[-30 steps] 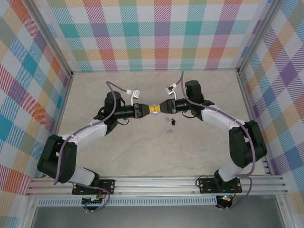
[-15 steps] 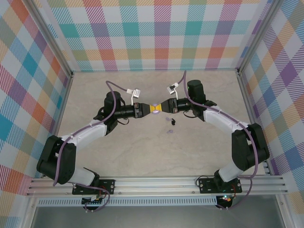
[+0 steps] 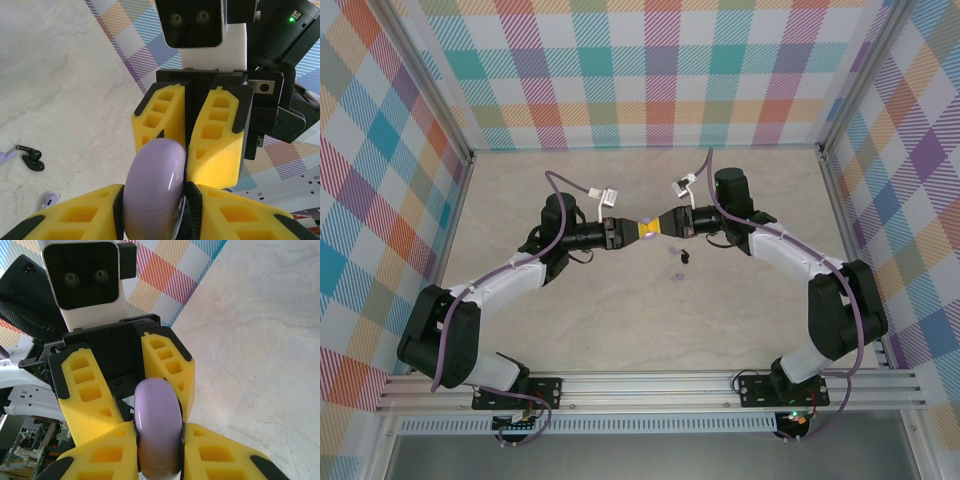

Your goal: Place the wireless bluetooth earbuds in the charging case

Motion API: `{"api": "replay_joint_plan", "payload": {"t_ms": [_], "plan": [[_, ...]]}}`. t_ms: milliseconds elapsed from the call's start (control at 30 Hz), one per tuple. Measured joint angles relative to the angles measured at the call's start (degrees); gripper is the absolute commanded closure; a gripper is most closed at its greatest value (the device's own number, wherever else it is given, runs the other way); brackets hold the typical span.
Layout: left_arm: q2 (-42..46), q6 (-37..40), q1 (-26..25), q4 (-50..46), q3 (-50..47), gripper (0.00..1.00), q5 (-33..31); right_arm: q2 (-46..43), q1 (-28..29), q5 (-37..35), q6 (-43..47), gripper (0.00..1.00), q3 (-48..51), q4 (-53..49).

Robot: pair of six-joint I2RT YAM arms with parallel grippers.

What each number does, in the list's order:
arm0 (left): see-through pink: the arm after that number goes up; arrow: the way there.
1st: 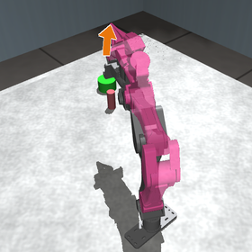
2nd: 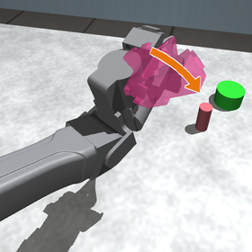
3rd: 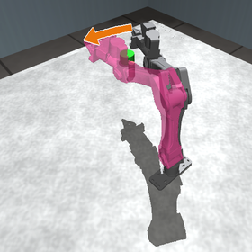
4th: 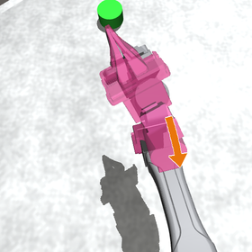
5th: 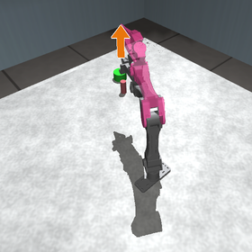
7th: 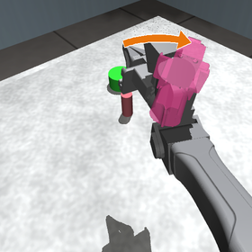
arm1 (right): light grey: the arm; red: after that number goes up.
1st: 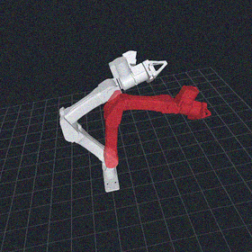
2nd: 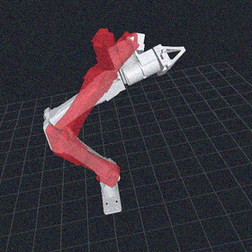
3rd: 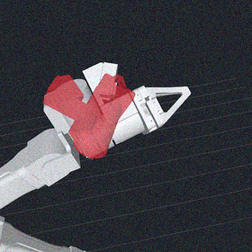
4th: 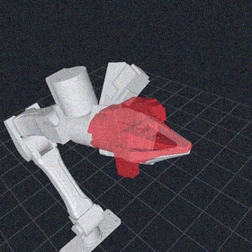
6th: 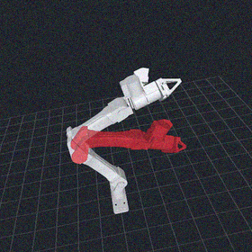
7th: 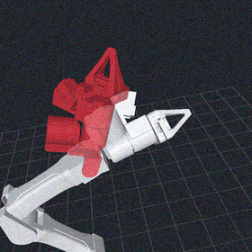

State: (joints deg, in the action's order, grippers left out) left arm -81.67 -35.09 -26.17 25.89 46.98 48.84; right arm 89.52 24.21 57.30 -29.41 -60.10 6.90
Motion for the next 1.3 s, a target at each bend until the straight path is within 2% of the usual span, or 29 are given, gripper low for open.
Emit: {"api": "replay_joint_plan", "payload": {"t_ms": [233, 333, 533, 633, 967, 1133, 1300], "plan": [[0.0, -0.04, -0.22, -0.24, 0.0, 0.69, -0.04, 0.0, -0.13, 0.2, 0.0, 0.81, 0.0, 0.0], [0.0, -0.07, -0.22, -0.26, 0.0, 0.69, -0.04, 0.0, -0.22, 0.31, 0.0, 0.81, 0.0, 0.0], [0.0, -0.52, -0.37, -0.24, 0.0, 0.6, -0.02, 0.0, -0.22, 0.24, -0.02, 0.81, 0.0, -0.02], [0.0, -0.68, -0.83, -0.24, 0.0, 0.6, -0.02, 0.0, -0.17, 0.26, -0.02, 0.81, 0.0, 0.0], [0.0, -1.31, -0.85, -0.31, 0.0, 0.75, -0.02, -0.24, -0.61, 0.74, 0.04, 0.79, 0.0, 0.0], [0.0, -1.03, -1.07, -0.92, 0.28, 0.78, 0.0, -0.87, -0.59, 0.22, 1.25, 0.69, -0.02, -1.6], [-0.02, 2.1, -1.73, -5.68, 2.43, 0.83, -1.03, -2.27, -0.55, -2.86, 3.41, 0.57, -0.37, -5.84]]}}
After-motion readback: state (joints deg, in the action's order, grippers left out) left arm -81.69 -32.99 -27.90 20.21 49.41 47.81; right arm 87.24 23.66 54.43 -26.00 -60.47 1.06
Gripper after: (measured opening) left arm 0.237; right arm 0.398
